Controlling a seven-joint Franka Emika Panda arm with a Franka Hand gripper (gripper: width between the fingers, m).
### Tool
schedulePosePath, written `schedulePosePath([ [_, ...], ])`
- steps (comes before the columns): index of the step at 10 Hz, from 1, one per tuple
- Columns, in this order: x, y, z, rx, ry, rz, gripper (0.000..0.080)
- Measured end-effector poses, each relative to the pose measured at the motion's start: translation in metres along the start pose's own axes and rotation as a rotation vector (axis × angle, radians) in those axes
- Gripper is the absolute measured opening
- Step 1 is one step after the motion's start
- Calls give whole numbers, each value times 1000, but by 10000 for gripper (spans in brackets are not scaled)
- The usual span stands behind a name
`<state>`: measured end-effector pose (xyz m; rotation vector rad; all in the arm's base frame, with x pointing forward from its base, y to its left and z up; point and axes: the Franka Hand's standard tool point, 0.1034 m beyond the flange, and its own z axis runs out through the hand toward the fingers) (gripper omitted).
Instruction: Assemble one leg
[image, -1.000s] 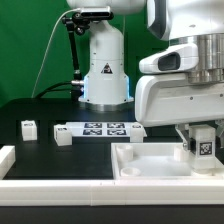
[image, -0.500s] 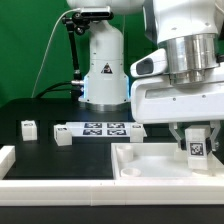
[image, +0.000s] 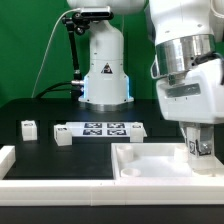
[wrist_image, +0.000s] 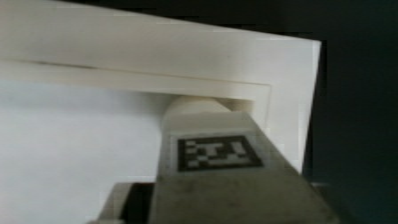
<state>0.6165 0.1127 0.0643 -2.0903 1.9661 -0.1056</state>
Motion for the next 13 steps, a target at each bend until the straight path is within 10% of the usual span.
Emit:
schedulePosePath([
  [4, -9, 2, 1, 0, -31, 446, 290],
  [5, -9, 2, 1, 1, -31, 405, 407],
  [8, -8, 1, 1, -8, -35, 181, 616],
  [13, -20, 1, 2, -50, -9, -565, 649],
])
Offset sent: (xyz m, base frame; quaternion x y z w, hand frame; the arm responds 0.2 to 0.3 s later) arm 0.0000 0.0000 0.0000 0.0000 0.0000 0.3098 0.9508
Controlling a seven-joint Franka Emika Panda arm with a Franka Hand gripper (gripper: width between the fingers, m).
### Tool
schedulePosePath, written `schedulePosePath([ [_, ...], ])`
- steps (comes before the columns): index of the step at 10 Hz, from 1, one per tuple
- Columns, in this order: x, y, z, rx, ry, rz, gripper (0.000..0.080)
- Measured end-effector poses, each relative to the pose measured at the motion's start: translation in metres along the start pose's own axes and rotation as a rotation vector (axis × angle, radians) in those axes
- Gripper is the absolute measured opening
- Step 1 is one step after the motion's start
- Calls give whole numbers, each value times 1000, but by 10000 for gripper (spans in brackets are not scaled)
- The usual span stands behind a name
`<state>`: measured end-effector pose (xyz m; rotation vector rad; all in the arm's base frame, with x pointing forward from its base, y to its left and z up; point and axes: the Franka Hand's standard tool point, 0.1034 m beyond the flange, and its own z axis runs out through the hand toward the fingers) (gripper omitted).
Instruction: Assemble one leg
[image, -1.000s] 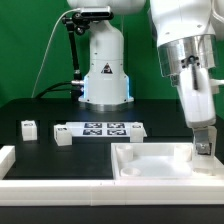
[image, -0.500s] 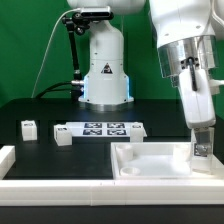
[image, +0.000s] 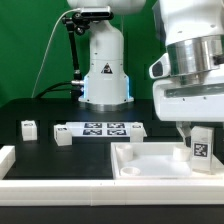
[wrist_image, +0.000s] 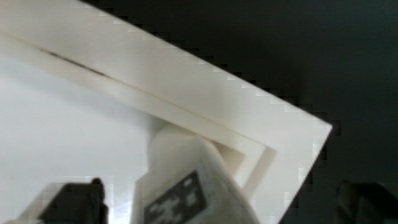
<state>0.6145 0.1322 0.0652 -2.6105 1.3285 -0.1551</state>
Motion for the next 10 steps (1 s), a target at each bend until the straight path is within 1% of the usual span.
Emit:
schedulePosePath([
  [1, -2, -1, 0, -15, 1, -127, 649],
  [3, -1, -3, 0, -27, 4, -368, 649],
  [4, 0, -2, 0, -29, 5, -453, 649],
  [5, 4, -1, -1, -32, 5, -644, 649],
  [6, 10, 2, -1, -33, 5, -748, 649],
  [7, 10, 2, -1, -32, 5, -731, 649],
  [8, 10, 2, -1, -32, 4, -731, 527],
  [9, 10, 2, -1, -33, 4, -730, 376],
  [10, 13, 4, -1, -36, 6, -727, 376],
])
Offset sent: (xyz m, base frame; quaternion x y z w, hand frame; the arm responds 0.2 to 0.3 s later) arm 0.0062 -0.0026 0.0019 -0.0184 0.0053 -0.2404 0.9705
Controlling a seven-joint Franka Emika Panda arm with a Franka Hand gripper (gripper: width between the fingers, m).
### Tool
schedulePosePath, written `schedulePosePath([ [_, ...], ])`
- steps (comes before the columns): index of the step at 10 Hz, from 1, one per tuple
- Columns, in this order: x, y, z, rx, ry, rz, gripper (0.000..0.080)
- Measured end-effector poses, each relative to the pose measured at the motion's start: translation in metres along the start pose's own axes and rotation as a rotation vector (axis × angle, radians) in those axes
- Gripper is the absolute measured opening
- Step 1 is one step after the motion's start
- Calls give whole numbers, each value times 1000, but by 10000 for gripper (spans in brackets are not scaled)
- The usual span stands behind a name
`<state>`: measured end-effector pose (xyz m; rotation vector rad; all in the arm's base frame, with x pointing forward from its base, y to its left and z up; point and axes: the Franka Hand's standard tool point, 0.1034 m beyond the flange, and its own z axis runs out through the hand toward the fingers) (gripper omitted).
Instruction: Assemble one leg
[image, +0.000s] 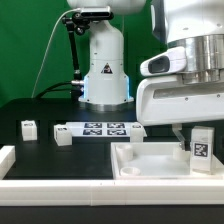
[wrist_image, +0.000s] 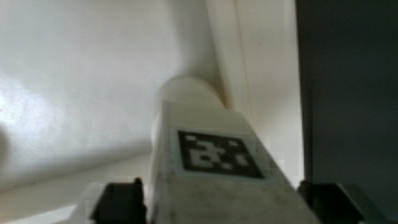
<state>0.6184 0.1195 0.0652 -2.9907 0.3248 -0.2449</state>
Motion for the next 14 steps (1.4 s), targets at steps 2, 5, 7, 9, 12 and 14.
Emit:
schedulePosePath([
  [2, 0, 3, 0, -3, 0, 3, 286],
  [5, 1, 6, 1, 3, -1, 131, 281],
  [7, 2, 9, 1, 30, -3, 460, 281],
  [9, 0, 10, 2, 43, -13, 801, 281],
  [12, -2, 7, 2, 60, -19, 1258, 284],
  [14, -4, 5, 2, 64, -30, 1470, 284],
])
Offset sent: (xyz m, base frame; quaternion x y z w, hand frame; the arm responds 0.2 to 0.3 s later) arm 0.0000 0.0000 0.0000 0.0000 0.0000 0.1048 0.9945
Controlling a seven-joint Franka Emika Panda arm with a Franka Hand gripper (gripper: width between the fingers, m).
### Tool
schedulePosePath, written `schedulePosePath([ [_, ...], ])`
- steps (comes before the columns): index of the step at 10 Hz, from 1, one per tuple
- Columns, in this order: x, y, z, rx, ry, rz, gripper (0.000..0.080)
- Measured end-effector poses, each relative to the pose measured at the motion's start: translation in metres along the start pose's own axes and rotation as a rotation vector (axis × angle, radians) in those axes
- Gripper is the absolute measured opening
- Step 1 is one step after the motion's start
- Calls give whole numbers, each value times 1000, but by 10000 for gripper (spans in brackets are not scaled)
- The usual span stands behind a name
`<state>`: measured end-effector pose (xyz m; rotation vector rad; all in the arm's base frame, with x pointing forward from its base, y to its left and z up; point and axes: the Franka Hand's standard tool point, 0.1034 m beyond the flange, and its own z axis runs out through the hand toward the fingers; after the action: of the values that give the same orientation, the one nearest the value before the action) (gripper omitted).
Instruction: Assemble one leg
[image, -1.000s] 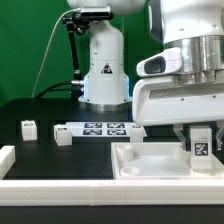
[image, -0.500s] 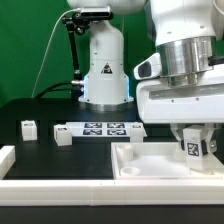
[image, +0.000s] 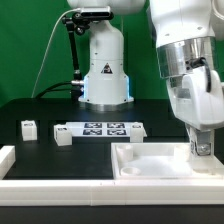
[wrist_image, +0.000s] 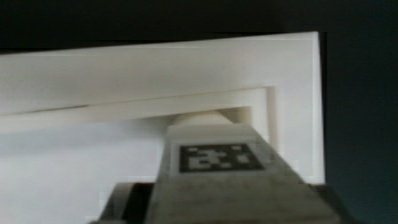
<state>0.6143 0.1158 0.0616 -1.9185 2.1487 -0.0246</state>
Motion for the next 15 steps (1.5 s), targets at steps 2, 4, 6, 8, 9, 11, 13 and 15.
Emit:
schedulePosePath([
  [2, 0, 1, 0, 1, -22, 279, 283],
  [4, -2, 2, 1, -2, -33, 442, 284],
  [6, -2, 2, 1, 0, -32, 341, 541],
  [8, -2, 2, 1, -1, -30, 142, 633],
  [9, -3, 3, 1, -4, -25, 9, 633],
  [11, -8, 4, 2, -29, -16, -226, 649],
  [13, -12, 3, 1, -42, 6, -554, 649],
  [15, -15, 1, 0, -62, 17, -853, 649],
])
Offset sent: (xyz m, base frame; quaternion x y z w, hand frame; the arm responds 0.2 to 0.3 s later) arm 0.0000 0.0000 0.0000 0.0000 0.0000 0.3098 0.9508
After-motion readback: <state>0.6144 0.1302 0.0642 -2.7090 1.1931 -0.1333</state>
